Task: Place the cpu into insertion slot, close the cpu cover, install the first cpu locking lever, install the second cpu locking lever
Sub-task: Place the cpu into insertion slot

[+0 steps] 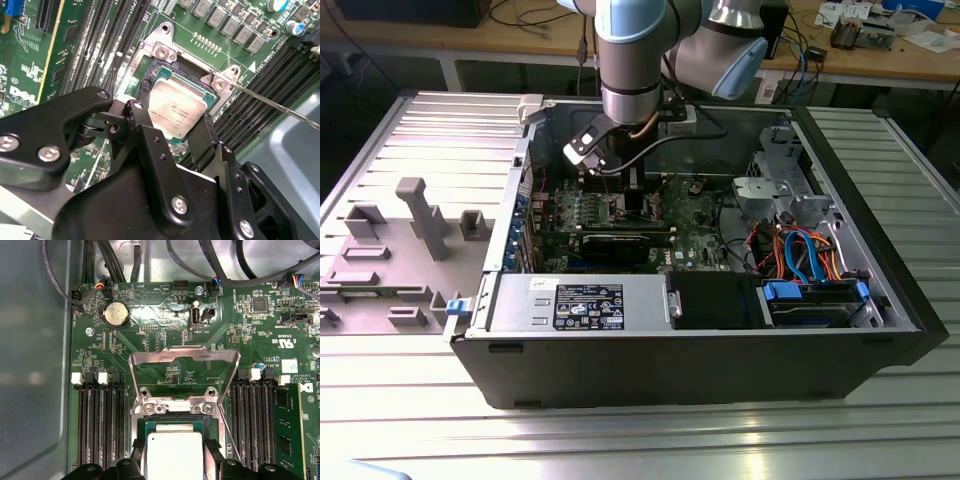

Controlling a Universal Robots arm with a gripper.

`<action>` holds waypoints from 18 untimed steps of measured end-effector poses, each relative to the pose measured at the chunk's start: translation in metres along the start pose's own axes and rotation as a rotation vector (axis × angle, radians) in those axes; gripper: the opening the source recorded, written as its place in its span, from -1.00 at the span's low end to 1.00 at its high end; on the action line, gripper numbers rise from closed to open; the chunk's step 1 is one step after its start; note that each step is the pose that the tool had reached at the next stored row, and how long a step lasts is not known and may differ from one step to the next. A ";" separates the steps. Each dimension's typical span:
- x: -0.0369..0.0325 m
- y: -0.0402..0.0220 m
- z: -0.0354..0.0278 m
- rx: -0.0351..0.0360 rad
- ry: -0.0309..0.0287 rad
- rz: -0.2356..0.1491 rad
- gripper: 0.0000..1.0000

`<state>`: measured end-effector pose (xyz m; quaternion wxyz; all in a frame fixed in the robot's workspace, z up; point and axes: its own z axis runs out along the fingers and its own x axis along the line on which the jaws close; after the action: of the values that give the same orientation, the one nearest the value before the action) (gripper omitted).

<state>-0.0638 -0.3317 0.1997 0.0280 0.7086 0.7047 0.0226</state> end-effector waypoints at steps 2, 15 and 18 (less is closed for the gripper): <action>0.0000 0.0000 0.0009 -0.0007 -0.0003 0.000 0.09; -0.0011 -0.0002 0.0026 -0.0027 -0.0071 0.001 0.09; -0.0010 -0.0002 0.0026 -0.0026 -0.0075 0.001 0.09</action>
<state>-0.0638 -0.3328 0.1971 0.0315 0.7089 0.7042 0.0209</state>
